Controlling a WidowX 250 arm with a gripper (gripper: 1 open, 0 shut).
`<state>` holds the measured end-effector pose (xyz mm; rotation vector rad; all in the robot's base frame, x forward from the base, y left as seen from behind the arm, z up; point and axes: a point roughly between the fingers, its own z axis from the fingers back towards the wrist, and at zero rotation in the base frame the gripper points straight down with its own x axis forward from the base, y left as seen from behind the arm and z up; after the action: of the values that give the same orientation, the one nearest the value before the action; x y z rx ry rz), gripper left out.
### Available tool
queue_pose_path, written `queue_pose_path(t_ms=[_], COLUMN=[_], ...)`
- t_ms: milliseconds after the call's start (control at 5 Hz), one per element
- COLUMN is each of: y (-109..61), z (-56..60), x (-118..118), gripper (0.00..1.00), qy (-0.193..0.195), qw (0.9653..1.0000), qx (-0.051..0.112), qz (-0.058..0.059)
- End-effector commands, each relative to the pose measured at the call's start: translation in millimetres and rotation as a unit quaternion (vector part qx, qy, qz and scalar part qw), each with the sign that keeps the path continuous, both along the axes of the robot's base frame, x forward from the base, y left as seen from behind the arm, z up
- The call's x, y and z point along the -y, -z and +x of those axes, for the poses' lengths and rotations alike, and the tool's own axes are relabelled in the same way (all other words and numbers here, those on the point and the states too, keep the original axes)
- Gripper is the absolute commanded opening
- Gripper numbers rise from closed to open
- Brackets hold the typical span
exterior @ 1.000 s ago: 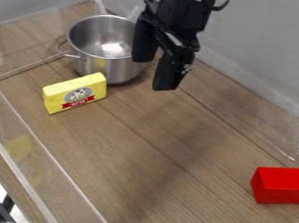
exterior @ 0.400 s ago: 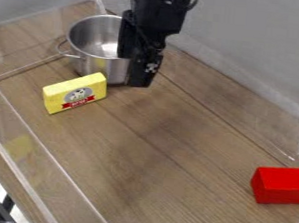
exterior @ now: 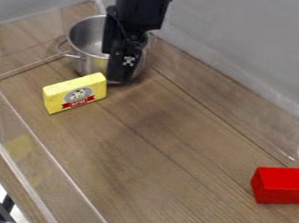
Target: Put butter into the silver pot
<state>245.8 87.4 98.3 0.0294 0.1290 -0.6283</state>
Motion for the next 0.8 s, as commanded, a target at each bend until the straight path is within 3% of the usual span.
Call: queue_pose_path(t_ms=[0,200,600], y=[-6.2,7.5,31.1], z=[-2.9,-7.8,-11.6], x=[-19,-33,-39], gripper=[1.00,1.00,1.00], qy=[0.012,0.026,0.006], qw=[0.9994,0.9990,0.9990], qx=[0.031,0.033,0.042], qz=[0.011,0.012,0.009])
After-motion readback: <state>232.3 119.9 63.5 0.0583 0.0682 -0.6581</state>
